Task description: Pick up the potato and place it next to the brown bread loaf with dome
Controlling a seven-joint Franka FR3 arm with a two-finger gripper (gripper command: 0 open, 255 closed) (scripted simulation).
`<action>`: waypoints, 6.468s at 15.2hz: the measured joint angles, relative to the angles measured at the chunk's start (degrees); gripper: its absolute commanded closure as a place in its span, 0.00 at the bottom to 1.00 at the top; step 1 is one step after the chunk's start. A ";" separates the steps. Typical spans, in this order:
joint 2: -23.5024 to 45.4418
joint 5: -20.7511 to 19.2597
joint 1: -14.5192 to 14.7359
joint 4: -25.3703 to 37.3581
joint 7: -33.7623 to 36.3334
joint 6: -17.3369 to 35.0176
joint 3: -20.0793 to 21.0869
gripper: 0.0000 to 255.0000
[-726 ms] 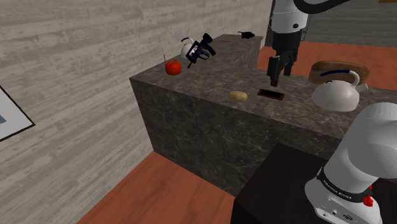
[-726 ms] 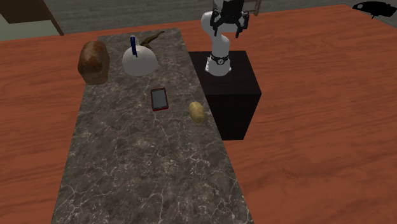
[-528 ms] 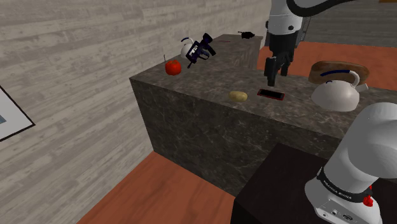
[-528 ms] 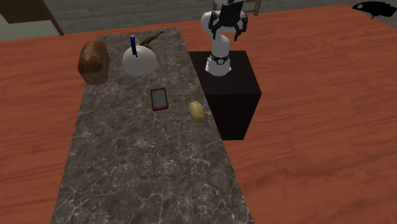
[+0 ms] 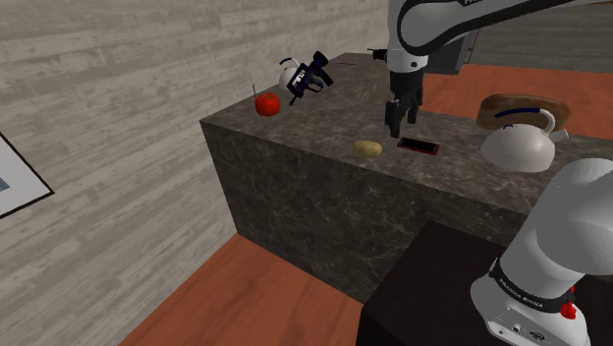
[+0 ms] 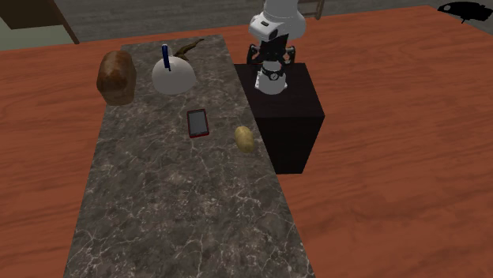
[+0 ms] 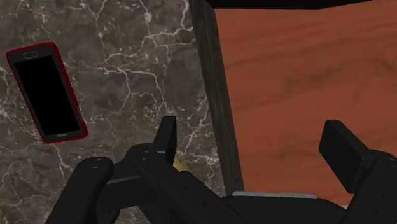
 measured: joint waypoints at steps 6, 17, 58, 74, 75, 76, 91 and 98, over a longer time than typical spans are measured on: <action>13.75 0.20 -0.24 6.10 -5.39 7.39 -3.31 0.00; 38.69 4.84 -1.75 23.42 -14.88 14.01 -5.50 0.00; 37.00 4.55 -1.92 26.47 -15.71 9.32 -5.72 1.00; 33.98 4.09 -1.68 34.88 -16.04 -2.05 -5.71 1.00; 34.00 4.11 -1.70 35.79 -16.13 -2.94 -5.73 1.00; 33.87 4.08 -1.73 36.38 -16.23 -3.65 -5.76 1.00; 29.43 2.29 -6.19 36.95 -24.74 -7.77 -9.83 1.00; 27.65 0.95 -10.49 34.47 -32.93 -6.06 -14.07 1.00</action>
